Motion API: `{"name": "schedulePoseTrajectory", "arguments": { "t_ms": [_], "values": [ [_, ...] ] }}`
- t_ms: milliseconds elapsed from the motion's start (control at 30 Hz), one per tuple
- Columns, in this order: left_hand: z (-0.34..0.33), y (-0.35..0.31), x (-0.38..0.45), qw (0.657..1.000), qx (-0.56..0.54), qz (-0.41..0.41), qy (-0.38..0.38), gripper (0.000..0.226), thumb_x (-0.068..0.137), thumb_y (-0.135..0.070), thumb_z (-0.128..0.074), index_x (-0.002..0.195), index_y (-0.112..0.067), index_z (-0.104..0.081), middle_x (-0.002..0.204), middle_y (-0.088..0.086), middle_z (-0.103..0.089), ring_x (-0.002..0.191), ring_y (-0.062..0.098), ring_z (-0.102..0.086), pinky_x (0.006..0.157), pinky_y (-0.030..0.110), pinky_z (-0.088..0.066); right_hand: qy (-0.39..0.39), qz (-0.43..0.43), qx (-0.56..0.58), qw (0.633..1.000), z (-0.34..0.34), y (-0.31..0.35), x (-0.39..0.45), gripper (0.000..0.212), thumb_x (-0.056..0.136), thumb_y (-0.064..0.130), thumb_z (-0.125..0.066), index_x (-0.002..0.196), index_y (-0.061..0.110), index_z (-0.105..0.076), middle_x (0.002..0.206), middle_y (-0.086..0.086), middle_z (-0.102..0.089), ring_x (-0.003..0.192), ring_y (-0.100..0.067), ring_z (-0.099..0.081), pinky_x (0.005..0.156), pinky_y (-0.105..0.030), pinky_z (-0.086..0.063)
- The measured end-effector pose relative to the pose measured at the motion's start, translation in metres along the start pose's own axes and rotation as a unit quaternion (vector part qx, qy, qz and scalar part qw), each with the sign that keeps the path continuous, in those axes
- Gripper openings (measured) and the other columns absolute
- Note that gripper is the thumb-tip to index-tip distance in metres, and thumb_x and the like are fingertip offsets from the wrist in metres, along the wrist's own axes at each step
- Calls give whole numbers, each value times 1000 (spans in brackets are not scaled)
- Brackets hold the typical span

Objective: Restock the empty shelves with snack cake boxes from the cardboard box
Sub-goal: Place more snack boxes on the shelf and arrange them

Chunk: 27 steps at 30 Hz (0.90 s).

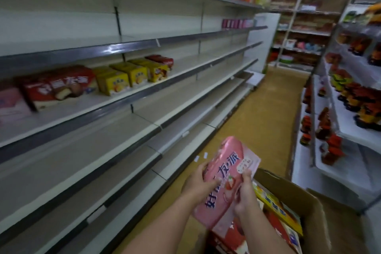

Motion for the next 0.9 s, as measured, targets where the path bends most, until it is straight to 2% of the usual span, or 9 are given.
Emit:
{"name": "schedulePoseTrajectory", "arguments": {
  "t_ms": [100,200,300,433,500,633,733,800,900],
  "values": [
    [15,8,-23,995,49,19,-79,84,73,-47,-76,143,-28,-34,129,-4,-54,107,15,-59,92,38,-52,8,19,53,998,-12,-3,-7,67,95,61,-30,114,5,-61,70,-10,-68,72,-23,-63,89,-40,-52],
    [31,21,-51,980,-94,64,-162,124,54,-54,-84,151,-34,-8,151,6,-32,128,28,-47,98,45,-48,6,2,50,999,-28,-14,-18,64,95,62,-27,111,10,-59,95,-18,-66,95,-32,-60,98,-47,-42],
    [56,34,-78,932,-272,79,-228,142,37,-54,-87,149,-39,-1,151,14,-30,122,35,-52,93,52,-51,39,-44,53,997,-52,-37,-30,59,93,66,-27,88,15,-56,78,-15,-64,81,-29,-59,83,-45,-50],
    [92,46,-118,898,-354,86,-247,81,69,-14,-81,133,-21,-33,121,14,-61,91,27,-70,72,38,-59,129,-104,20,986,-93,-69,-58,64,91,69,-28,95,13,-56,91,-17,-61,81,-30,-59,77,-46,-49],
    [113,54,-136,892,-361,97,-256,62,75,2,-72,126,-15,-41,111,12,-66,89,25,-70,63,32,-57,194,-127,-30,972,-110,-84,-70,66,91,68,-30,109,11,-57,101,-22,-64,90,-34,-61,77,-46,-51],
    [164,68,-181,834,-439,97,-320,51,72,24,-54,111,-9,-44,99,17,-64,85,33,-66,61,39,-57,279,-91,-133,947,-135,-94,-97,51,94,44,-49,130,9,-51,115,-22,-62,102,-35,-60,84,-46,-50],
    [201,87,-219,833,-409,109,-356,57,69,24,-54,115,-7,-39,104,20,-60,89,36,-64,70,45,-57,289,21,-254,923,-163,-98,-110,87,74,31,-71,148,17,-27,133,-19,-51,121,-37,-50,102,-53,-39],
    [222,96,-239,841,-381,119,-365,58,69,22,-56,115,-8,-38,109,21,-58,92,37,-65,74,48,-57,336,39,-292,894,-184,-107,-121,77,82,22,-66,148,16,-27,130,-20,-55,112,-37,-57,93,-51,-46],
    [256,112,-261,832,-377,116,-391,59,69,21,-58,113,-12,-40,109,20,-60,90,38,-66,77,53,-57,400,32,-327,855,-212,-128,-145,39,87,21,-59,121,3,-55,102,-19,-68,88,-33,-65,71,-40,-52]
  ]
}}
Point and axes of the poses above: each hand's wrist, its own x-axis towards the middle knuckle, its own z-axis out of the back of the hand, y = z × x, the point moved 1 cm from there along x, towards the middle knuckle
